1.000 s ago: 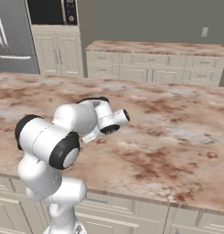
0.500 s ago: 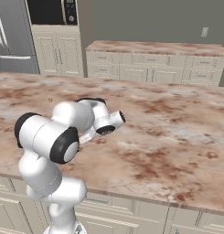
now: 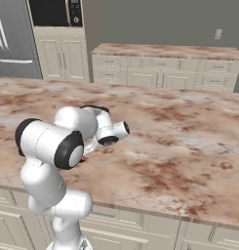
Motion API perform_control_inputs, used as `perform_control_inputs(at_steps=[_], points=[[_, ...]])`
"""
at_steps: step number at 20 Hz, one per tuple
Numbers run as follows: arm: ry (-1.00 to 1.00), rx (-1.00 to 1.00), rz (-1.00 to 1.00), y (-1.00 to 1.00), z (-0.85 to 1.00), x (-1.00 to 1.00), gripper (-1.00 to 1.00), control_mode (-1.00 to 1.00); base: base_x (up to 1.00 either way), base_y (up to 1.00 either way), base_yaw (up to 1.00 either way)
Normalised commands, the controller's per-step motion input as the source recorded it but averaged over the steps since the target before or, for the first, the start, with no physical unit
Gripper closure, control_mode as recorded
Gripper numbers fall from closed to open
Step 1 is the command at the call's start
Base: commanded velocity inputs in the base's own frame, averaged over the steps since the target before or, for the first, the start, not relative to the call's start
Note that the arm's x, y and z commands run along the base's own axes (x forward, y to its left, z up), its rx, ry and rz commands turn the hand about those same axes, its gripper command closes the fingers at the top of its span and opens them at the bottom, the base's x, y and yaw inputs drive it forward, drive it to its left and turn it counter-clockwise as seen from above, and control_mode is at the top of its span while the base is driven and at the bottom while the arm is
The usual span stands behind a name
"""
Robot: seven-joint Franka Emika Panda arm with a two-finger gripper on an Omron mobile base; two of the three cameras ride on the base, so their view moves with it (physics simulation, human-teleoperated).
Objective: Pick the candle and jar from the dining table and place them in the open cabinet. Close the cabinet after placing the objects.
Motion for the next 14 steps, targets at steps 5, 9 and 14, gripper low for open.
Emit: perform_control_inputs(at_steps=[5, 9, 14], points=[[-0.02, 0.03, 0.00, 0.11, -0.17, 0.08, -1.00, -1.00, 0.00, 0.00, 0.00], [-0.01, 0.02, 0.00, 0.09, -0.11, 0.06, -1.00, -1.00, 0.00, 0.00, 0.00], [0.00, 0.01, 0.00, 0.17, -0.04, 0.09, -1.00, -1.00, 0.00, 0.00, 0.00]])
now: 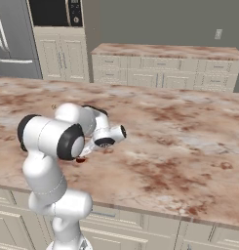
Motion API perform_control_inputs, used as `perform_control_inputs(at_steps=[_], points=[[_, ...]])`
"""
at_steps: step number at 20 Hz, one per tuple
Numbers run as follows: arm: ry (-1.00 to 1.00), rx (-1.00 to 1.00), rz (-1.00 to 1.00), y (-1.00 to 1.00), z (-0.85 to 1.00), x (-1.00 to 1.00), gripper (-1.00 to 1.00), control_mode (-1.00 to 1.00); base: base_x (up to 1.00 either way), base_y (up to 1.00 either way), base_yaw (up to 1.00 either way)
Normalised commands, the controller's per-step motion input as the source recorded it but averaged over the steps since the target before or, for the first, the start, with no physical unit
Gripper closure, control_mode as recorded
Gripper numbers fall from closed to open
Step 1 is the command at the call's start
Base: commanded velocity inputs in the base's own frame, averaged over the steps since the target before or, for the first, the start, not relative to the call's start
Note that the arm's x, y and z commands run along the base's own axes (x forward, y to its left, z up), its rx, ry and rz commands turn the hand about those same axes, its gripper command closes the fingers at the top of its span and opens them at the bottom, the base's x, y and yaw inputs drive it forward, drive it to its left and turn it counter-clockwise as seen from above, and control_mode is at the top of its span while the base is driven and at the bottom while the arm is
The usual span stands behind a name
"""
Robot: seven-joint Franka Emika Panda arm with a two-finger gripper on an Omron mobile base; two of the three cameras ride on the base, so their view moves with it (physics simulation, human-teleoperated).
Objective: Pick the candle and jar from the dining table and place them in the open cabinet. Close the cabinet after placing the objects.
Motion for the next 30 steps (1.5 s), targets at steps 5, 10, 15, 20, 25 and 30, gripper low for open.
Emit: perform_control_inputs(at_steps=[5, 10, 15, 20, 25, 30], points=[[0.00, 0.02, 0.00, 0.09, -0.04, 0.04, -1.00, -1.00, 0.00, 0.00, 0.00], [0.00, 0.00, 0.00, 0.17, -0.13, 0.00, -1.00, -1.00, 0.00, 0.00, 0.00], [0.00, 0.00, 0.00, 0.19, -0.14, 0.00, -1.00, -1.00, 0.00, 0.00, 0.00], [-0.01, 0.00, 0.00, 0.18, -0.09, 0.00, 1.00, -1.00, 0.00, 0.00, 0.00], [-0.05, 0.12, 0.00, 0.00, 0.30, -0.15, 1.00, -1.00, 0.00, 0.00, 0.00], [-0.07, 0.11, 0.01, 0.00, 0.64, -0.29, 1.00, -1.00, 0.00, 0.00, 0.00]])
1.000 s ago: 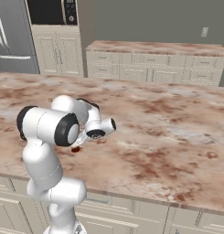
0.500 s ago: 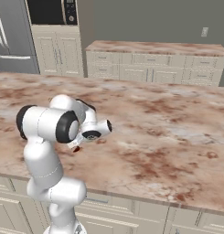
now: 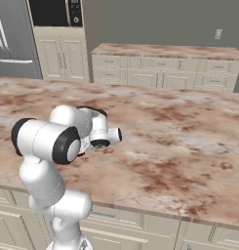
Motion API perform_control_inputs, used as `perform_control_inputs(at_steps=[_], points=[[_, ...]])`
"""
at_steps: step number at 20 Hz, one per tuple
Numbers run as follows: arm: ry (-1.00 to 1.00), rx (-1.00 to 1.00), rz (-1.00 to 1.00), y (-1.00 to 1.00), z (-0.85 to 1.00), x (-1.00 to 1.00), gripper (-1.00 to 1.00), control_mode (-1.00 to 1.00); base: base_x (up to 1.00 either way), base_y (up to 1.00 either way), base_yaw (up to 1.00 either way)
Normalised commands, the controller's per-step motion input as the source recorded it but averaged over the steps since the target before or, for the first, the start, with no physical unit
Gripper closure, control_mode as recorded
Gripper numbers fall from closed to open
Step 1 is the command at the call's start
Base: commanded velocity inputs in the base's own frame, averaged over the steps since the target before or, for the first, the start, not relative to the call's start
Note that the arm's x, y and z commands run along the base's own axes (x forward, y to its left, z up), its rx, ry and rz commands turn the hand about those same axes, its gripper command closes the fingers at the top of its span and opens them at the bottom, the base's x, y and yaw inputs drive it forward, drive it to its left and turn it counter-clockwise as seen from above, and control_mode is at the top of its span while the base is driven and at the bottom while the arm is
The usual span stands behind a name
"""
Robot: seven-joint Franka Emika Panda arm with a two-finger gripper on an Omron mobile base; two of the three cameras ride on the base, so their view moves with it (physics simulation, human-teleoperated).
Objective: Pick the candle and jar from the dining table and place them in the open cabinet. Close the cabinet after placing the objects.
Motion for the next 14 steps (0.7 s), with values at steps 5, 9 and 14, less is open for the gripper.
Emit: perform_control_inputs(at_steps=[5, 9, 14], points=[[0.01, 0.13, 0.01, 0.04, 0.67, -0.30, 1.00, -1.00, 0.00, 0.00, 0.00], [0.04, 0.11, 0.00, 0.11, 0.77, -0.32, 1.00, -1.00, 0.00, 0.00, 0.00], [0.10, 0.05, 0.00, 0.15, 0.60, -0.16, 1.00, -1.00, 0.00, 0.00, 0.00]])
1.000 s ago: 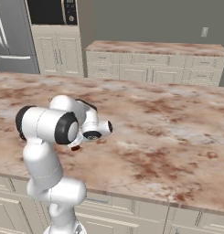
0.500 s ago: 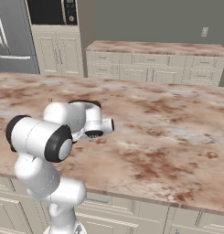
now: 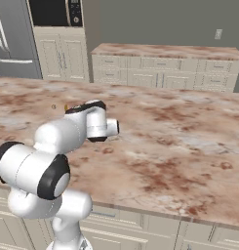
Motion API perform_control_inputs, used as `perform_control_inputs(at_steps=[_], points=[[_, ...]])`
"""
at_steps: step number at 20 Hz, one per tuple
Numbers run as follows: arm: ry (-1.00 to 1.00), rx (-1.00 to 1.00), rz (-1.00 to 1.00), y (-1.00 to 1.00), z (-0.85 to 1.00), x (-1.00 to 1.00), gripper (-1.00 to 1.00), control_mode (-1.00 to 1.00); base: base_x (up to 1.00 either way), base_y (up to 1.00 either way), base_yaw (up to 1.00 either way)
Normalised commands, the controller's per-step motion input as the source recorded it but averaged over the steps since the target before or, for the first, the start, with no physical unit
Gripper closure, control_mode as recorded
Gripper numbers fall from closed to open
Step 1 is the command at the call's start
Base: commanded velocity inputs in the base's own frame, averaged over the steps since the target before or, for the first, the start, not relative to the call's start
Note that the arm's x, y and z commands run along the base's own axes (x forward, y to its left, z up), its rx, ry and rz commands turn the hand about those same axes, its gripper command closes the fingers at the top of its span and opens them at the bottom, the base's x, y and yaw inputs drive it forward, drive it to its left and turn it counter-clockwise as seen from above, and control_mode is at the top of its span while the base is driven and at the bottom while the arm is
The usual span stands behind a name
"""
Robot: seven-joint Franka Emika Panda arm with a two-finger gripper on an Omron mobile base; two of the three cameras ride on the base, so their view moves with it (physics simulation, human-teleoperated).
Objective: Pick the candle and jar from the dining table and place them in the open cabinet. Close the cabinet after placing the objects.
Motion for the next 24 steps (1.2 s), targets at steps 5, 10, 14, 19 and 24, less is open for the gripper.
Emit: perform_control_inputs(at_steps=[5, 10, 14, 19, 24], points=[[0.00, 0.00, 0.00, 0.16, 0.10, -0.05, 1.00, -1.00, 0.00, 0.00, 0.00], [0.00, 0.00, 0.00, 0.00, 0.00, 0.00, 1.00, 1.00, -0.01, 0.00, 0.00], [0.00, 0.00, 0.00, 0.00, 0.00, 0.00, 1.00, 1.00, -0.52, 0.37, 0.31], [0.00, 0.00, 0.00, 0.00, 0.00, 0.00, 1.00, 1.00, -0.53, 0.99, 0.50], [0.00, 0.00, 0.00, 0.00, 0.00, 0.00, 1.00, 1.00, -0.32, 1.00, 0.57]])
